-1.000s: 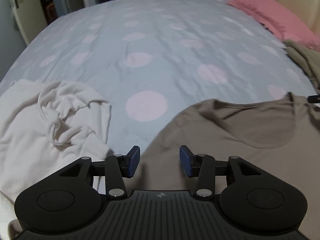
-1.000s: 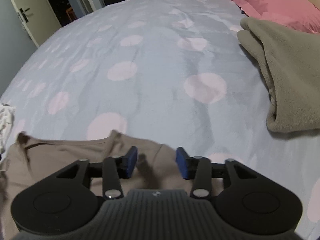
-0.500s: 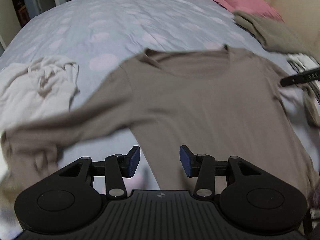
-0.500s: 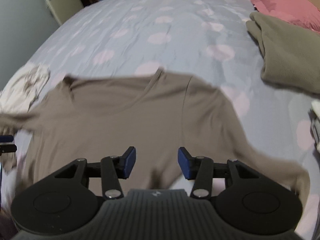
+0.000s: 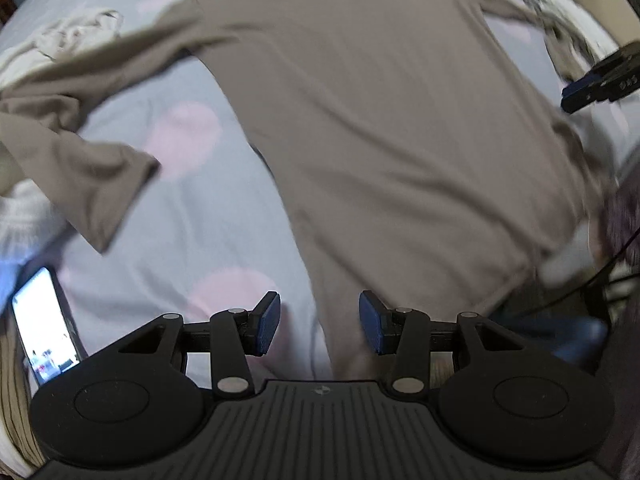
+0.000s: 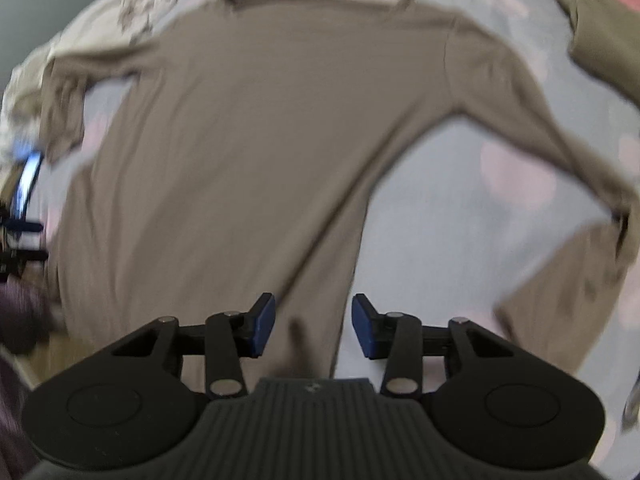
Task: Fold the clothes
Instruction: 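Pull the taupe top's hem with both tools to stretch it flat, then release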
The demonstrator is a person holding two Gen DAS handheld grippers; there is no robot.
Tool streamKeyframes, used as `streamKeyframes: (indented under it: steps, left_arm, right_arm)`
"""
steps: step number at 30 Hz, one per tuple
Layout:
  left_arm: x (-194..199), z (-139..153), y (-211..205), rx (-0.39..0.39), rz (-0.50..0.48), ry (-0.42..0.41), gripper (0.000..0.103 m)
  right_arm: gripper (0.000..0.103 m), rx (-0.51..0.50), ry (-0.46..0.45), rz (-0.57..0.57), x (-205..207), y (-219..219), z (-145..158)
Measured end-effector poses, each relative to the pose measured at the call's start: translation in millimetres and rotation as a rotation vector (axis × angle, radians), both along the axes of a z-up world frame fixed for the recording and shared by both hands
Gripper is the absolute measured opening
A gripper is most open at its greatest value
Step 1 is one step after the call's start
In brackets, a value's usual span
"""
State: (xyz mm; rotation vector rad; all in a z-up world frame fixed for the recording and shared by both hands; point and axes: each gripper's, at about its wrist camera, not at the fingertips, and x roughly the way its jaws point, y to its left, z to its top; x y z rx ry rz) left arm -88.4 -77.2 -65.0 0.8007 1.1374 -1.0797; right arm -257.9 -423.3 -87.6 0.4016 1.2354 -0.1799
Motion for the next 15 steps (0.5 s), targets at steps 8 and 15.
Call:
streamKeyframes:
  steps: [8,15]
  left_arm:
    - [-15,-17,-7,0.084,-0.103,-0.011,0.041]
    - [-5,-13,-8,0.083,-0.075,0.032,0.0]
  right_arm:
    - [0.04,0.066,0.1,-0.006,-49,19,-13]
    - [0.006,0.129,0.16,0.033,-57,27,-27]
